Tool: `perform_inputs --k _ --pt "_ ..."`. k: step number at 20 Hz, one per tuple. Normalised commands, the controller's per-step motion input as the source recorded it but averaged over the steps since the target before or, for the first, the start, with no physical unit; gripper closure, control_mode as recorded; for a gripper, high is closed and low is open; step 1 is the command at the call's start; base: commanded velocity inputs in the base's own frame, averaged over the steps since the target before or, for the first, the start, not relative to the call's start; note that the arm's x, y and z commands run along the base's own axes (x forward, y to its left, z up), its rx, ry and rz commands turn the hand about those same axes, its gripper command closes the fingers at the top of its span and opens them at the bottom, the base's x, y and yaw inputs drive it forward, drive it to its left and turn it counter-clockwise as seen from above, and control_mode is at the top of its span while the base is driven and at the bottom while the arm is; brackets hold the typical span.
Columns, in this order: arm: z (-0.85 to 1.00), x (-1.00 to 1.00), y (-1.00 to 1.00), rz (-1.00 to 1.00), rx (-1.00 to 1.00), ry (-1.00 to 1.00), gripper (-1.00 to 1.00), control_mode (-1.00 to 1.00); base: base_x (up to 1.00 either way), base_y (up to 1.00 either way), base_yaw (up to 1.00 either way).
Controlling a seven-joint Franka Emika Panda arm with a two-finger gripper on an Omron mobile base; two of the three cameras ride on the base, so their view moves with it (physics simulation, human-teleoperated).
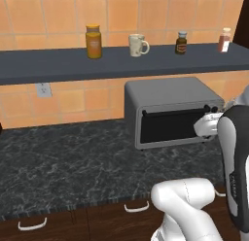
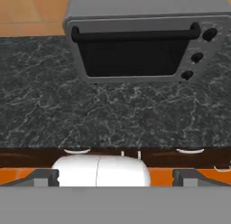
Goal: Gather all objects into one cabinet and sort the glasses and bowls to opposite sides.
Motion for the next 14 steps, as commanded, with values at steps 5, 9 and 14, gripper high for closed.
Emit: perform_inputs --k 5,9,14 --pt "0.71 0.00 -0.22 0.20 0.05 -0.38 -1.00 -1.00 0.00 0.00 0.00" --pt "0.89 0.25 0.01 0.17 0.02 -0.24 -1.00 -1.00 0.00 0.00 0.00" --pt "0.68 0.52 0.23 0.14 0.00 -0.13 -1.00 -1.00 0.00 0.00 0.00"
